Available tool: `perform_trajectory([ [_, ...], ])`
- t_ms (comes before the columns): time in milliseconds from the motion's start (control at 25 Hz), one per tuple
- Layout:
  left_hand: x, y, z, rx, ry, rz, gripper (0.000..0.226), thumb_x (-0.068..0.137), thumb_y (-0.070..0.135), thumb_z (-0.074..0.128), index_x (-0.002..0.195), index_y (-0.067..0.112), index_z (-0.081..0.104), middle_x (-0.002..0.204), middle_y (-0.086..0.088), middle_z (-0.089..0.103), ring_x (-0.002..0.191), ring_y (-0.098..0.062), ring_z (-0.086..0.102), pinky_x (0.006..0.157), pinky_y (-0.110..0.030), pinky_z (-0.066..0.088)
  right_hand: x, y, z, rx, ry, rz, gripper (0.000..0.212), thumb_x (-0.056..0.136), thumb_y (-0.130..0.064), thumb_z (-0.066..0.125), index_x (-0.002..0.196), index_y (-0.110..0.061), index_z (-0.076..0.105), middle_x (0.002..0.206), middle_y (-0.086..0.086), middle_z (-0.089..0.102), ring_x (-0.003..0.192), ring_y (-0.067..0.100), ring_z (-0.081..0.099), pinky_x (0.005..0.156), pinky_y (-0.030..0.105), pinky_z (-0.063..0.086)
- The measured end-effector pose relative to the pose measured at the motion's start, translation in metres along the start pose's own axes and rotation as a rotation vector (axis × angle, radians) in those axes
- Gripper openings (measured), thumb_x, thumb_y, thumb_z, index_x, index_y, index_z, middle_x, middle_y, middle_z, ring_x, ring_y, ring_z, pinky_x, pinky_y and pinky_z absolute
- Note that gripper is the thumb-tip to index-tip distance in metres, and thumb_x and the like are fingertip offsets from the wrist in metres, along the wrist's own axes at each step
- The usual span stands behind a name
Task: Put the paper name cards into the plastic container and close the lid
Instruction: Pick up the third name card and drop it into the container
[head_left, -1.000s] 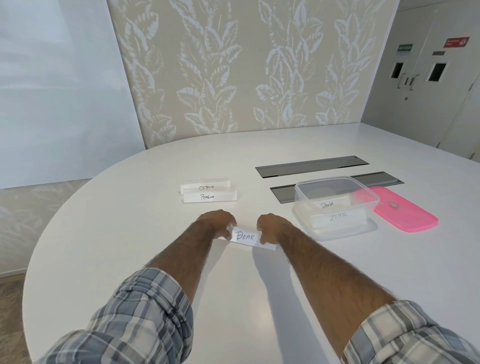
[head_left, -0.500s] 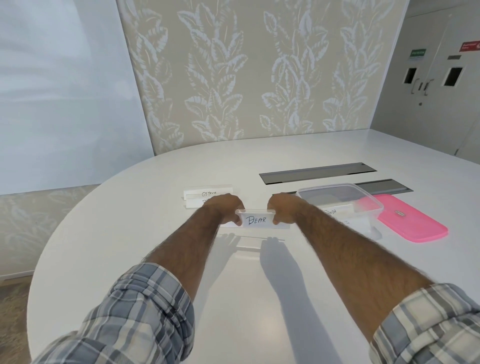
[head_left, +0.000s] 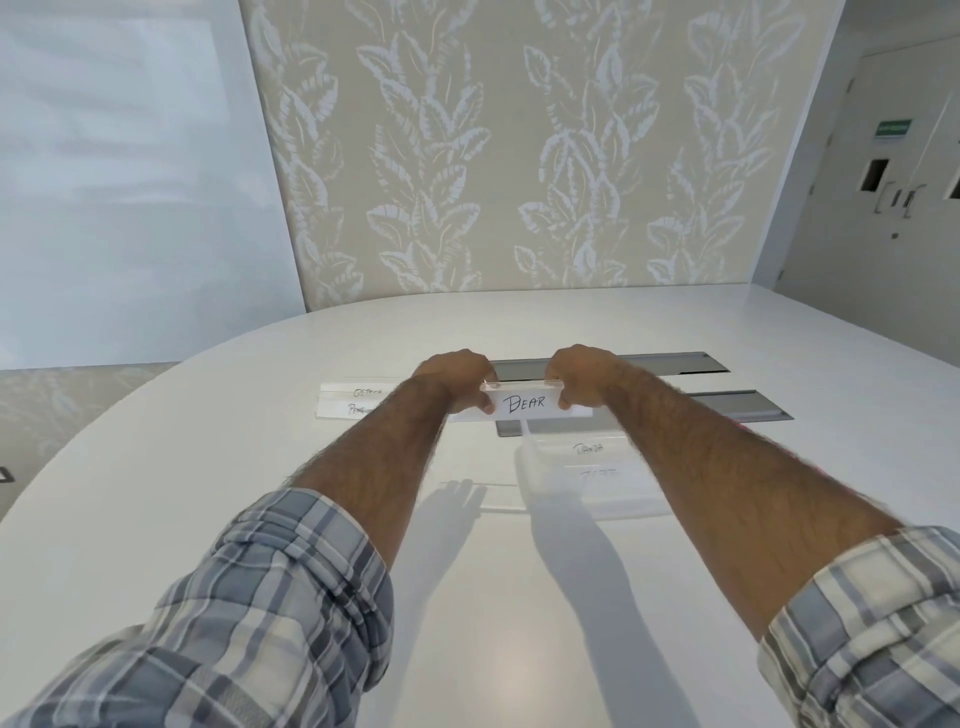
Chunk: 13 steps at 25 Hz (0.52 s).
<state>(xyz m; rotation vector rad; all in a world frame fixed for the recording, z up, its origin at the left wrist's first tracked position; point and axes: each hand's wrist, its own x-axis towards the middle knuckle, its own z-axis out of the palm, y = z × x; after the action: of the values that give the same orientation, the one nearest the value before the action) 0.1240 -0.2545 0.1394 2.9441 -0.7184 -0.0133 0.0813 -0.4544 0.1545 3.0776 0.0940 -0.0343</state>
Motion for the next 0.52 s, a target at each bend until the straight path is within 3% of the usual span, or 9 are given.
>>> perform_trajectory([
  [240, 0.021, 0.072, 0.011, -0.001, 0.048, -0.041, 0.052, 0.082, 0.035, 0.076, 0.132, 0.031, 0.063, 0.126, 0.002, 0.065, 0.113, -0.026, 0.062, 0.082, -0.031, 0.043, -0.013, 0.070, 0.006, -0.056, -0.002, -0.050, 0.048, 0.081, -0.016, 0.072, 0.128, -0.016, 0.061, 0.125, 0.005, 0.063, 0.114, 0.027, 0.059, 0.090, 0.036, 0.049],
  [520, 0.049, 0.102, 0.037, -0.050, 0.013, -0.084, 0.052, 0.083, 0.031, 0.077, 0.132, 0.028, 0.061, 0.132, -0.001, 0.060, 0.119, -0.027, 0.059, 0.091, -0.035, 0.046, -0.004, 0.106, 0.022, -0.081, -0.003, -0.046, 0.041, 0.087, -0.018, 0.066, 0.127, -0.015, 0.060, 0.127, 0.006, 0.062, 0.116, 0.028, 0.060, 0.090, 0.036, 0.050],
])
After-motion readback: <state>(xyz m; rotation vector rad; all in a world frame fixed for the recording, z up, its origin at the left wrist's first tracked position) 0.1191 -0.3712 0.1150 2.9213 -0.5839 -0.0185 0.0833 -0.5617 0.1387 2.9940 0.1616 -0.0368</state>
